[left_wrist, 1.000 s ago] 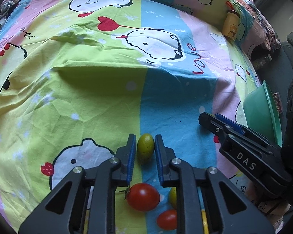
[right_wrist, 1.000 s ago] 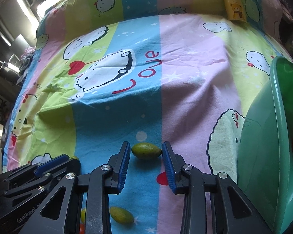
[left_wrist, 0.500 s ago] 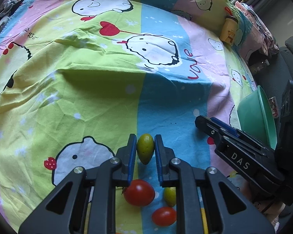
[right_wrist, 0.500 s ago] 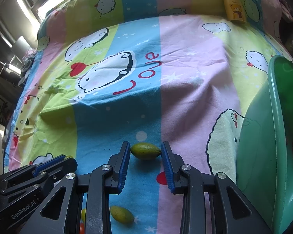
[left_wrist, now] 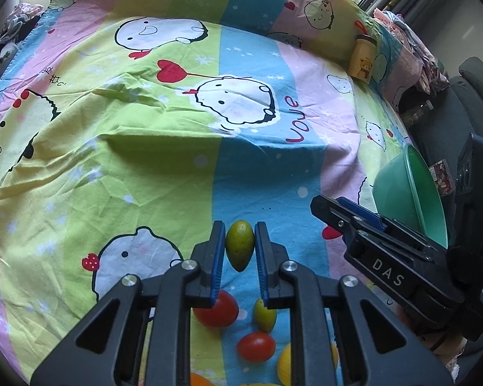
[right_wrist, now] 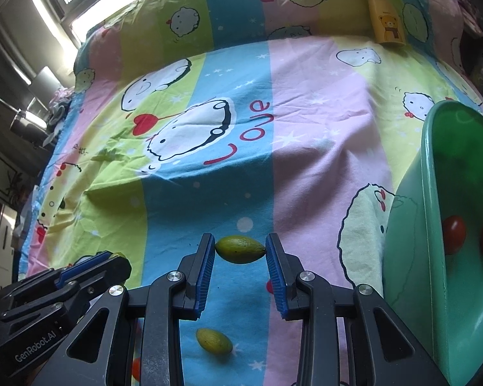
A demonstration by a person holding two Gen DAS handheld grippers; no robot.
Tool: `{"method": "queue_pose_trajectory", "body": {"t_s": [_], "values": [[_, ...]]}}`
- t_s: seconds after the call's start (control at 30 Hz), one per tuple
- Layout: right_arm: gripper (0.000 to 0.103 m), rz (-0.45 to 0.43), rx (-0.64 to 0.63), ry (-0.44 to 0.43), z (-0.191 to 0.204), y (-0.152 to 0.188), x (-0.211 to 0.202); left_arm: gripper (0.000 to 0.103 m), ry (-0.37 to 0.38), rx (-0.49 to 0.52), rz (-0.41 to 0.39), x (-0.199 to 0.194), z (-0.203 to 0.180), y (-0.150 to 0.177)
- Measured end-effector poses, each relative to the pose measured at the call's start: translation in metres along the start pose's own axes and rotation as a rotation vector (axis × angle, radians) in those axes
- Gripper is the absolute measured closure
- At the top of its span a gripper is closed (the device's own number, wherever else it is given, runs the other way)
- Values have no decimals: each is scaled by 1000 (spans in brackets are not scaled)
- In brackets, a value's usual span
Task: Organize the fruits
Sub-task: 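Lift both green oval fruits and carry them toward the green basin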
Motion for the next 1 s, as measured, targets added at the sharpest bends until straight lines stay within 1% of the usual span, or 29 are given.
{"method": "queue_pose_trajectory", "body": {"t_s": [0.17,0.3,0.43,0.57,0.7,1.0], "values": [[68,-23,1,-10,0,0,-10,85,-3,18,-20,-6,-5,-1],[68,-38,6,-25,0,0,-17,85,13,26,-34,-12,-11,-1],[68,-59,9,-32,0,0,-26,85,8,48,-53,-18,-19,-2],[68,-62,23,-72,0,1,-34,85,19,68,-71,-24,-26,-1],[68,-91,21,-70,0,1,-44,85,27,87,-89,-30,-34,-1],[68,-126,47,-99,-7,1,-61,85,45,117,-125,-40,-48,0]]}}
Point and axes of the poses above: each gripper's, at about its wrist camera, not at the fingertips, and x roughly the way its jaws point, z to its left, y to its underside, the point moved 7 cm from there along x, roughly the way its jaws point, and after that the axes turned 15 degrees about y, right-handed, at the moved point
